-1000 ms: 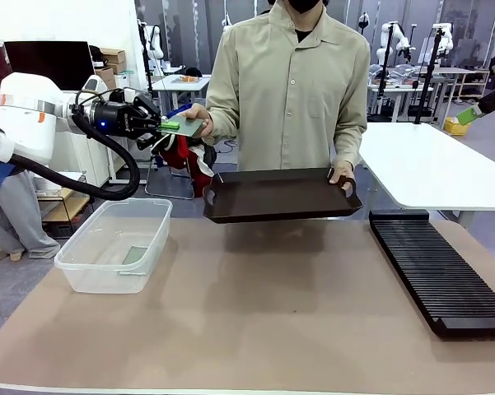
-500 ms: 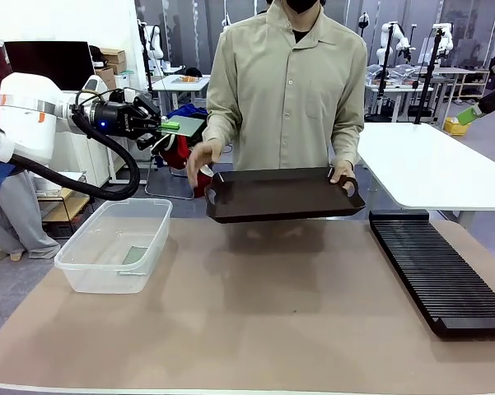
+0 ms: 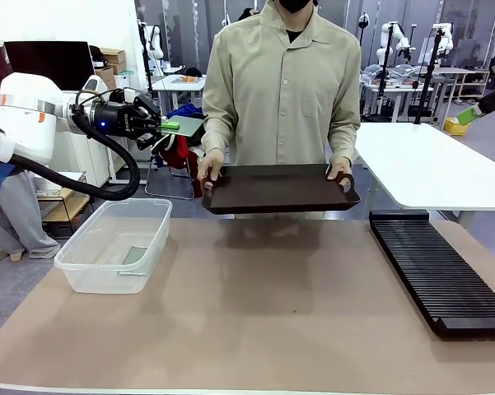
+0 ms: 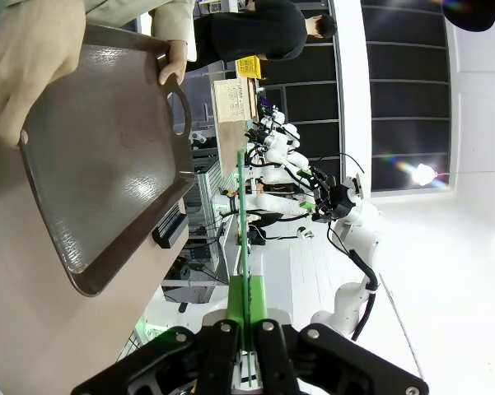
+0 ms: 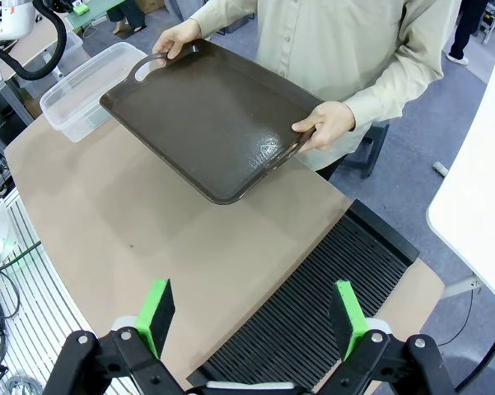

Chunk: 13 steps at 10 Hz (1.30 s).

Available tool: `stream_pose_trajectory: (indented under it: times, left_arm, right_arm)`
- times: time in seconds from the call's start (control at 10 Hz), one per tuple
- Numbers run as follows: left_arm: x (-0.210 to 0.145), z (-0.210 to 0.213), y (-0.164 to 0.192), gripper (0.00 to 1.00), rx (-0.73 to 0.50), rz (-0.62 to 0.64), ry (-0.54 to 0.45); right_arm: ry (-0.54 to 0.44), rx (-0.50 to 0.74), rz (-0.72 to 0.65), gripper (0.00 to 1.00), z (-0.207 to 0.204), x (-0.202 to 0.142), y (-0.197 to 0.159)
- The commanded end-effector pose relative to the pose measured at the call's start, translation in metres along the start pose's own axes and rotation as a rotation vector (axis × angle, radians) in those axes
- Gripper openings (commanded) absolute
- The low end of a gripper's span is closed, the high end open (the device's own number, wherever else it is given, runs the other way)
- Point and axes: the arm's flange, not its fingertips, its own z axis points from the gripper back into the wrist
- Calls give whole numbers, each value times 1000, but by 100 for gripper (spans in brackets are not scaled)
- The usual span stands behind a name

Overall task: Sort PCBs into racks and boxes based on the side picked up.
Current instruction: If the short side of the Blank PCB is picked up, insert it into the PCB Rack ; if the long side is picked up, place it in the Organizing box.

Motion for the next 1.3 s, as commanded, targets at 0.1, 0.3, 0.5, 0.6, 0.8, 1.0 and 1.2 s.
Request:
stream_pose_trajectory:
  times: [0.1,0.3,0.5,0.6,0.8,1.0,1.2]
  left_arm:
    - [-1,-1,0,0,-3,0,4]
    - [-1,-1,0,0,-3,0,4]
    - [-1,-1,0,0,-3,0,4]
    - [-1,-1,0,0,-3,0,4]
    - [-1,-1,0,0,-3,0,4]
    - [-1,-1,0,0,-3,0,4]
    - [0,0,0,3,0,0,0]
  right_arm:
    - [3,10,3,100,-1,-2,0]
    - [3,10,3,100,-1,-2,0]
    - [3,10,3,100,-1,-2,0]
    - [3,10,3,100,-1,-2,0]
    - [3,10,3,100,-1,-2,0]
    - [3,10,3,100,-1,-2,0]
    - [3,10,3,100,-1,-2,0]
